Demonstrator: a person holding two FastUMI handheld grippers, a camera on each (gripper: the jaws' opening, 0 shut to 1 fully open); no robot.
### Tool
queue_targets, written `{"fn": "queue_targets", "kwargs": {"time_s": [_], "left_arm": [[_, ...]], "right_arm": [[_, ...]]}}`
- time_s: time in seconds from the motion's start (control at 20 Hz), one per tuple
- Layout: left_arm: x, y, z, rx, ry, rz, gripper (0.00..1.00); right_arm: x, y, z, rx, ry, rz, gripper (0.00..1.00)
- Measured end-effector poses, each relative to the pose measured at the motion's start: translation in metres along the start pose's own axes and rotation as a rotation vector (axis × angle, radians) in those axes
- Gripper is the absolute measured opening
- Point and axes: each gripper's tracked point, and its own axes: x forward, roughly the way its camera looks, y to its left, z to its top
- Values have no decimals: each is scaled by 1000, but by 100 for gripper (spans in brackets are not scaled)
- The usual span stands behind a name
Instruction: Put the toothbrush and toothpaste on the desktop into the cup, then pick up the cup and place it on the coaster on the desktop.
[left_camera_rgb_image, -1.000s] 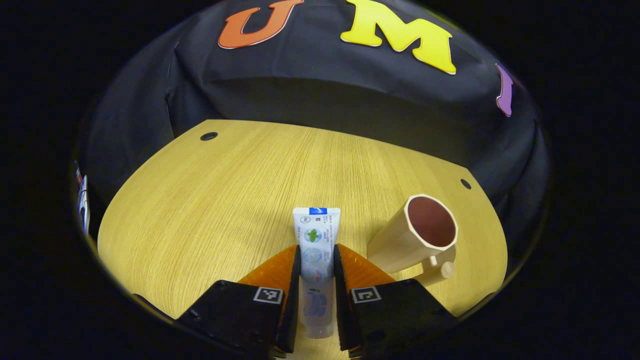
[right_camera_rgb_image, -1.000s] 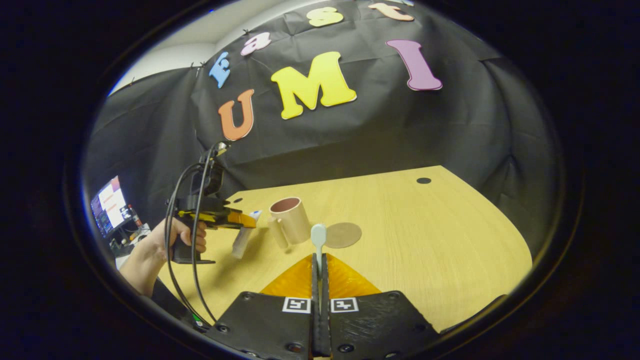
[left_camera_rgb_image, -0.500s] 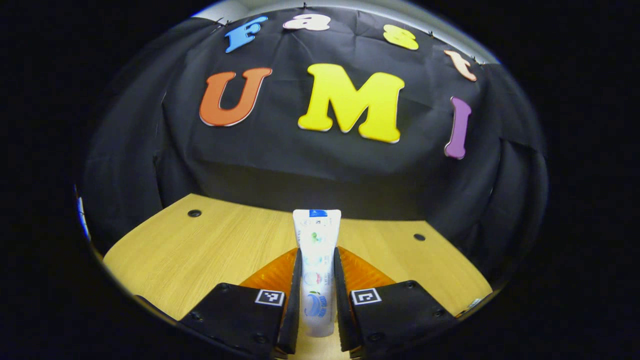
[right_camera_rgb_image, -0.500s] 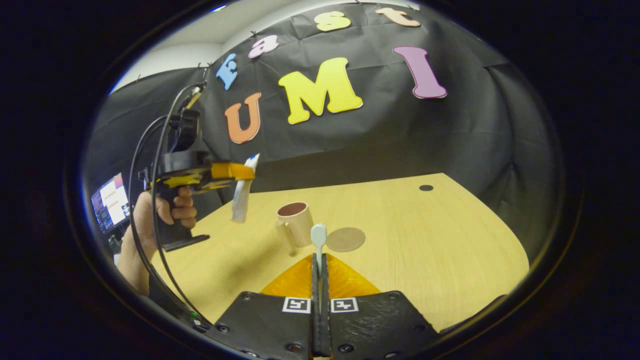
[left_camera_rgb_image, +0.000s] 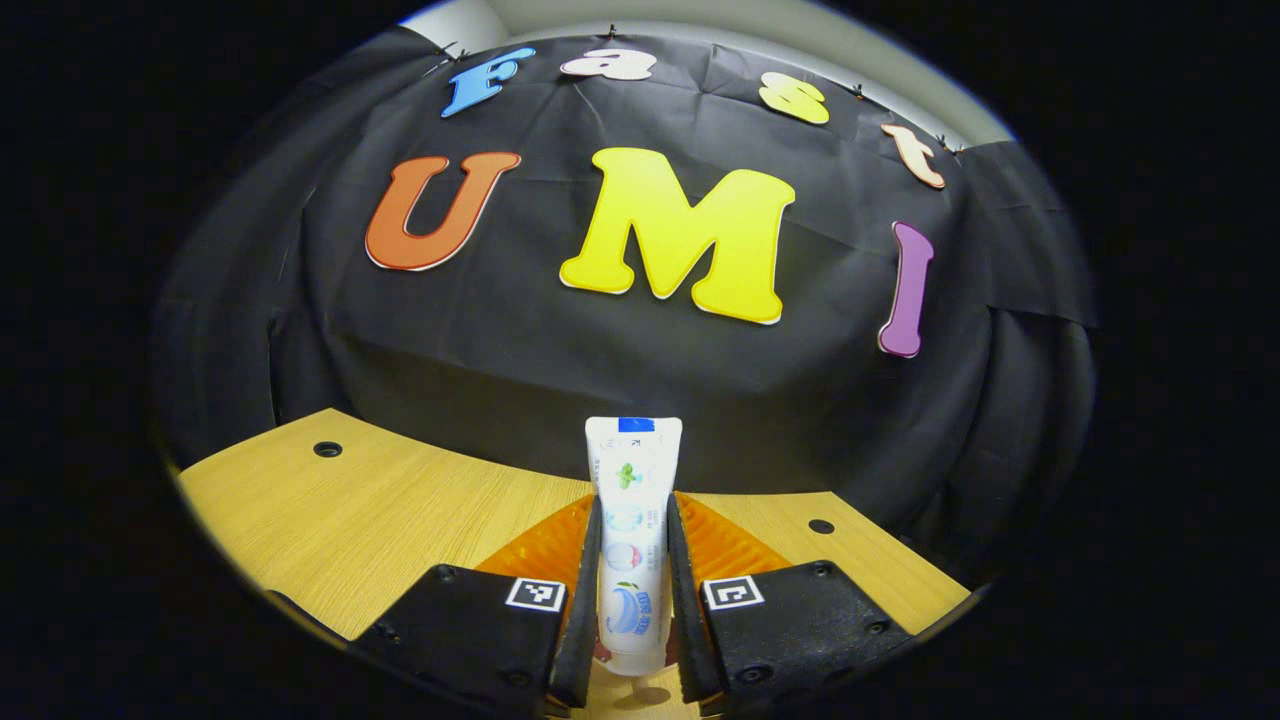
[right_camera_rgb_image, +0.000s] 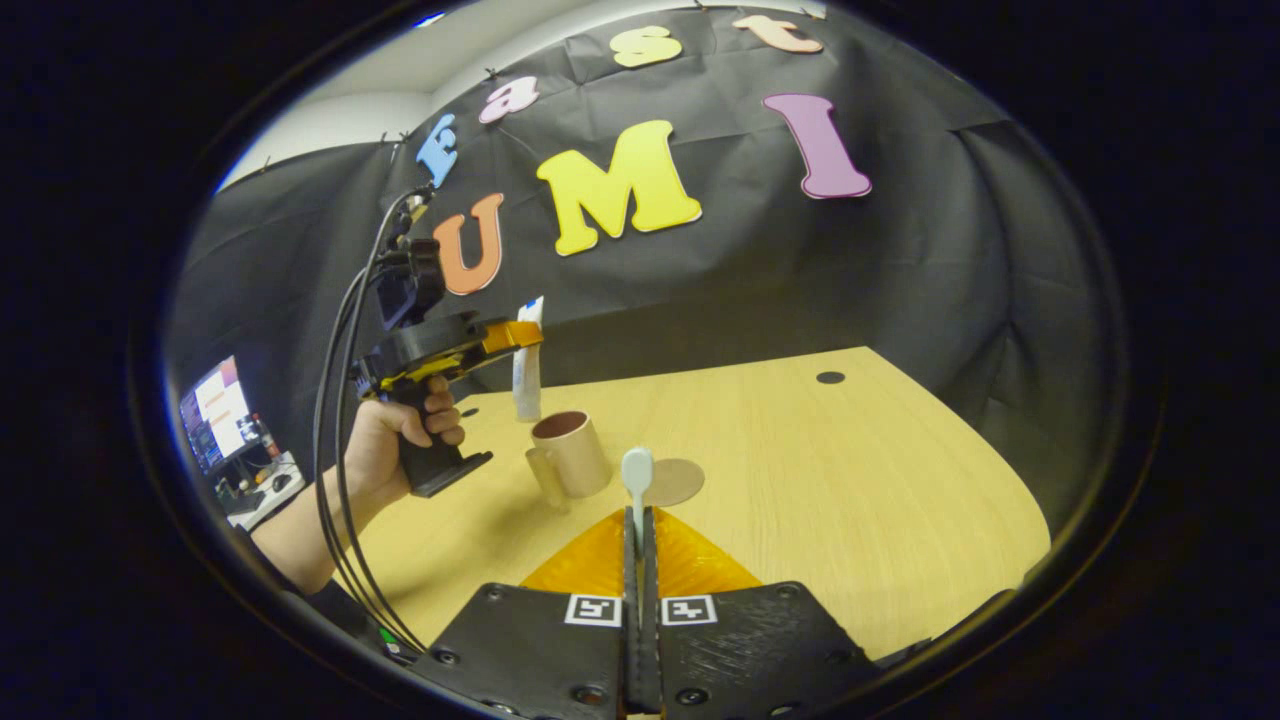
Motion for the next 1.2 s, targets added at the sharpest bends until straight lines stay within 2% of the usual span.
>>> {"fn": "queue_targets", "kwargs": {"time_s": [0.3, 0.5, 0.55, 0.65, 0.7, 0.95, 1.2], "left_arm": [[12, -2, -7, 2, 6, -5, 39], [8, 0, -12, 46, 26, 7, 66], [5, 2, -12, 53, 29, 17, 79], [-2, 10, -5, 51, 12, 39, 96], [-6, 14, -4, 45, 0, 48, 99], [-34, 37, 15, 46, -34, 84, 98], [-85, 82, 25, 70, -55, 132, 98]], "right_arm": [[6, -4, -5, 14, 18, -1, 0], [6, -1, -3, 12, 13, 1, 0], [6, 0, -3, 10, 13, 4, 0], [6, 7, -2, 4, 12, 16, 0], [7, 10, -1, -5, 8, 22, 0], [20, 33, 43, -78, -68, 61, 0], [65, 91, 104, -231, -185, 148, 0]]}}
